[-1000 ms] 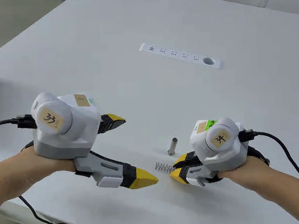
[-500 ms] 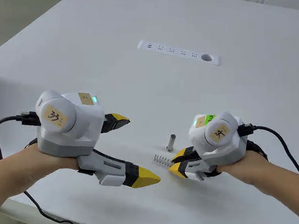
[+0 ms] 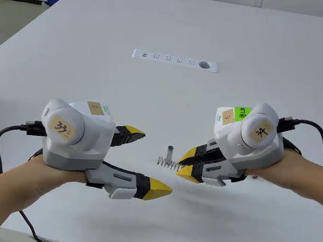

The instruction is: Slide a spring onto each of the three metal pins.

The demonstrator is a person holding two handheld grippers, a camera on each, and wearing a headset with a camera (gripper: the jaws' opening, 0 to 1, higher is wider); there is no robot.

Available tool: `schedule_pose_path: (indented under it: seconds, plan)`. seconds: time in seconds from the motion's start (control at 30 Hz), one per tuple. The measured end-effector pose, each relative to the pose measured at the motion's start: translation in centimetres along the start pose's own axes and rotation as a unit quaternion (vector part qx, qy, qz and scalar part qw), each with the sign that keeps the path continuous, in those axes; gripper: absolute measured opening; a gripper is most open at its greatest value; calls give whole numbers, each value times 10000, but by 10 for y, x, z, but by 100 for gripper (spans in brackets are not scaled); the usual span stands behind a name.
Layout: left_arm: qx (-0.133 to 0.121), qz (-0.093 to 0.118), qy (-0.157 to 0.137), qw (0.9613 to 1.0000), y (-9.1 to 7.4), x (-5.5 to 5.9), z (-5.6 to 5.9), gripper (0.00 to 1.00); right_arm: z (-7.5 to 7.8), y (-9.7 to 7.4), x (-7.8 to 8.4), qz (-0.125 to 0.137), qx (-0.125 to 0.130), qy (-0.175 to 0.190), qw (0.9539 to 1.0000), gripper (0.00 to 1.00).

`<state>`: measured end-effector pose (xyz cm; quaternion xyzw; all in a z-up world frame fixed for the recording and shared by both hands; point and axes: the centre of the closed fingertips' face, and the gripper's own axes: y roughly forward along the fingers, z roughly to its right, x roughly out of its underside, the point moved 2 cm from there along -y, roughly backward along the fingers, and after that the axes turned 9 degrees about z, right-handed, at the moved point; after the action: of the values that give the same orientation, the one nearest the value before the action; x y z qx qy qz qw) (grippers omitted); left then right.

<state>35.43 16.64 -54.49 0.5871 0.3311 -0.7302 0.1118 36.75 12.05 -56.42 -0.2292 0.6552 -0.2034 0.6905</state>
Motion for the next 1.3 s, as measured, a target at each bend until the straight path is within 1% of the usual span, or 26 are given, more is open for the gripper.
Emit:
schedule_pose_path:
  seconds: [0.13, 0.2, 0.27, 0.33, 0.47, 0.53, 0.6, 0.73, 0.87, 0.97, 1.17, 1.3]
  plan:
    - [174, 12, 233, 9996, 7, -7, 9, 62, -3, -14, -9, 6, -22, -215, 9998, 11]
    - [304, -20, 287, 9991, 9, -9, 15, 57, -5, -19, -11, -12, -27, -343, 9994, 11]
    - [423, -47, 314, 9986, 11, -10, 20, 52, -6, -23, -13, 19, -36, -364, 9993, 11]
    - [451, -51, 383, 9982, 12, -11, 22, 47, -9, -25, -15, 51, -66, -394, 9992, 11]
    - [528, -54, 413, 9977, 14, -12, 25, 40, -14, -30, -19, 84, -88, -501, 9987, 11]
    - [619, -57, 376, 9974, 15, -12, 28, 35, -16, -33, -17, 38, -119, -561, 9983, 11]
    - [657, -81, 409, 9970, 16, -11, 29, 29, -17, -34, -14, -28, -154, -630, 9979, 11]
    - [704, -90, 414, 9966, 18, -12, 32, 25, -18, -36, -9, -70, -188, -662, 9976, 11]
    - [815, -88, 447, 9956, 20, -13, 36, 20, -21, -37, -9, -79, -253, -711, 9971, 11]
    - [851, -76, 448, 9953, 21, -13, 38, 16, -23, -37, -8, -108, -304, -767, 9965, 11]
    - [907, -109, 490, 9946, 22, -12, 41, 14, -26, -36, -7, -126, -389, -840, 9956, 11]
    - [1034, -145, 595, 9928, 20, -11, 45, 11, -29, -37, -9, -156, -449, -959, 9943, 11]
